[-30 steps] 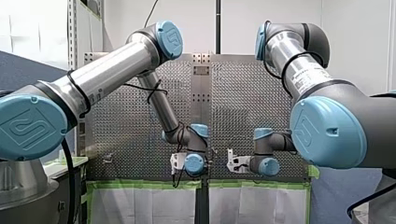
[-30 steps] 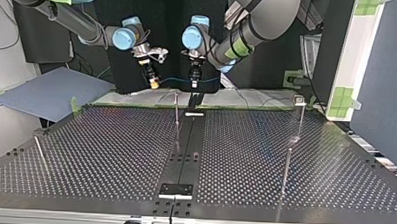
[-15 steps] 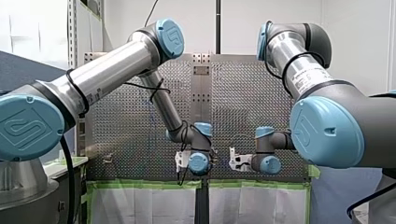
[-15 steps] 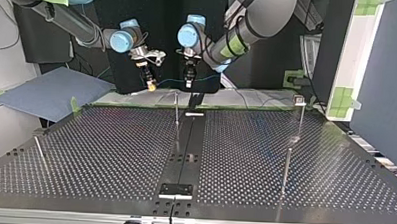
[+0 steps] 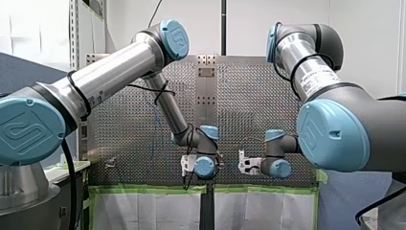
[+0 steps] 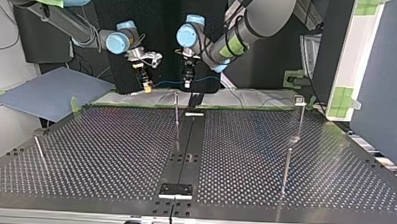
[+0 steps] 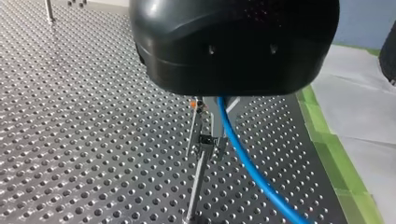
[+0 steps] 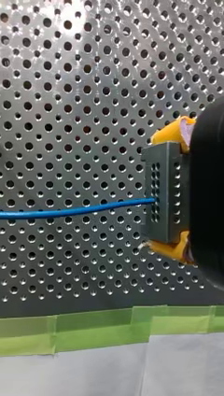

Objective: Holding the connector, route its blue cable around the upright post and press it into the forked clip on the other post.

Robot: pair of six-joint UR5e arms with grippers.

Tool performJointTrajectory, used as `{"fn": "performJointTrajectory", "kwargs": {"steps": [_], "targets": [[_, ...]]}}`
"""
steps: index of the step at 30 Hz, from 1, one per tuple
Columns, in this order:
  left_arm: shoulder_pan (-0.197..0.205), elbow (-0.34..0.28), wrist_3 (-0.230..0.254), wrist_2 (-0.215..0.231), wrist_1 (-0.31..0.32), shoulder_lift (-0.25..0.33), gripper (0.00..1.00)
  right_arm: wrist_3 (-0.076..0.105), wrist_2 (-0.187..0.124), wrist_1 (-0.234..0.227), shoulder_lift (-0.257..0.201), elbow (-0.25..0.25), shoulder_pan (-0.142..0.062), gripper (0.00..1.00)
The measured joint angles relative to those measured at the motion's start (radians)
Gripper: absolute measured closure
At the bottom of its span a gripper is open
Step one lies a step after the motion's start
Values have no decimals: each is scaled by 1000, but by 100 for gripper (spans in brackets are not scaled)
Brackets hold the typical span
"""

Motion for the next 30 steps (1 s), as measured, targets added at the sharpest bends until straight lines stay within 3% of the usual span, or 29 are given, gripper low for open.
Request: {"fn": "performJointTrajectory", "kwargs": {"steps": [19,26,30], "targets": [[12,30,-17,50,-4,-5,100,13,-45,0,0,-24,-7,100],[13,35,-38,61,-3,-6,100,42,-67,-11,0,-33,-9,100],[17,36,-52,75,-2,-6,100,47,-69,-4,0,-42,-11,100]]}}
